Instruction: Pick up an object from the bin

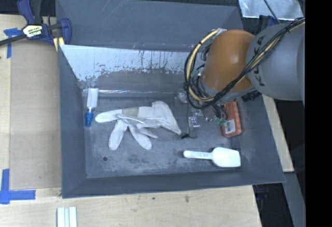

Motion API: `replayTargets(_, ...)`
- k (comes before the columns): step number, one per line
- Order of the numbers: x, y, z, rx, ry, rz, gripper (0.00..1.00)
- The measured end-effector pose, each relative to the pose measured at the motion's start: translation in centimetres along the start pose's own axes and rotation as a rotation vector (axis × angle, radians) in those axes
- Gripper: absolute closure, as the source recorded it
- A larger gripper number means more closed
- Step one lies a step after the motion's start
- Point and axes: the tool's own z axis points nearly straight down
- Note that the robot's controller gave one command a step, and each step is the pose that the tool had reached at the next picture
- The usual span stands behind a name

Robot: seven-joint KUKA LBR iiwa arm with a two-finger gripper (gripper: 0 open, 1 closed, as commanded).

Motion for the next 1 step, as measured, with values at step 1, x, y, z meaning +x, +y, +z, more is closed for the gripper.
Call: replayTargets(1,-0.72,1.41,1.68,0.0,0.003,-0.105,0.0)
